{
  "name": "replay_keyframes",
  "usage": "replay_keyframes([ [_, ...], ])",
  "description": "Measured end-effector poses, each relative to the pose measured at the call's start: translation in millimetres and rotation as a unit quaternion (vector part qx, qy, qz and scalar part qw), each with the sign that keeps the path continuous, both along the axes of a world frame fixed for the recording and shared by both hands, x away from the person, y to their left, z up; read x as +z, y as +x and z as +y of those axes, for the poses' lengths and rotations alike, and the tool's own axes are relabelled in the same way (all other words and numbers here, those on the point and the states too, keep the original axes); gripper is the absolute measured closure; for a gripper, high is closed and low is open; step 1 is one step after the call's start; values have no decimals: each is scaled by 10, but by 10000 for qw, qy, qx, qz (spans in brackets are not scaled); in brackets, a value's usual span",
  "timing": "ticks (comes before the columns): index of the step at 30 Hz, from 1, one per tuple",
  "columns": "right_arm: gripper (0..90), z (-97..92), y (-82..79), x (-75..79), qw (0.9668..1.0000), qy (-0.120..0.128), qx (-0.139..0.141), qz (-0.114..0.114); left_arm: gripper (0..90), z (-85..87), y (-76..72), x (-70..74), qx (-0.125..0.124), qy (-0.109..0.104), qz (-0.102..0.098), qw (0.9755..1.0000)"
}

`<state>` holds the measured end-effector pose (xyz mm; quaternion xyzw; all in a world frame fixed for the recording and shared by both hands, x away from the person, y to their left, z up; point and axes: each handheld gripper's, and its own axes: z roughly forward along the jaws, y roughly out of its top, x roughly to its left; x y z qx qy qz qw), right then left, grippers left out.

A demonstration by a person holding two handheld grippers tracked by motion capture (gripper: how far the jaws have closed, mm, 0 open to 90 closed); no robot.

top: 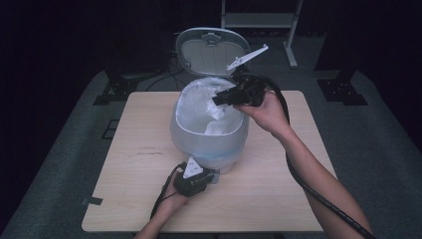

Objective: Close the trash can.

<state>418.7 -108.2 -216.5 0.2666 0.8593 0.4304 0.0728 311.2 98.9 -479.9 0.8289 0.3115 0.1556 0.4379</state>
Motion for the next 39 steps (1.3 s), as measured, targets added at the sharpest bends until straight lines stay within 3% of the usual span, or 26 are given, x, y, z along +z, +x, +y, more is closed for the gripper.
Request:
replay_keyframes([
  [9, 698, -61, -4, -67, 10000, 53, 0, 52, 713, 1, 0, 0, -2, -1, 1, 10000],
  [17, 678, -320, -87, -109, 9998, 179, -90, 50, 711, -7, -8, 0, -2, 35, -43, 10000],
  [25, 659, -580, -141, -251, 9990, 349, -254, 120, 701, -15, -15, 0, -10, 44, -56, 10000],
  [39, 624, -826, -273, -387, 9984, 414, -374, 77, 690, -16, -16, -2, -33, 38, -71, 10000],
])
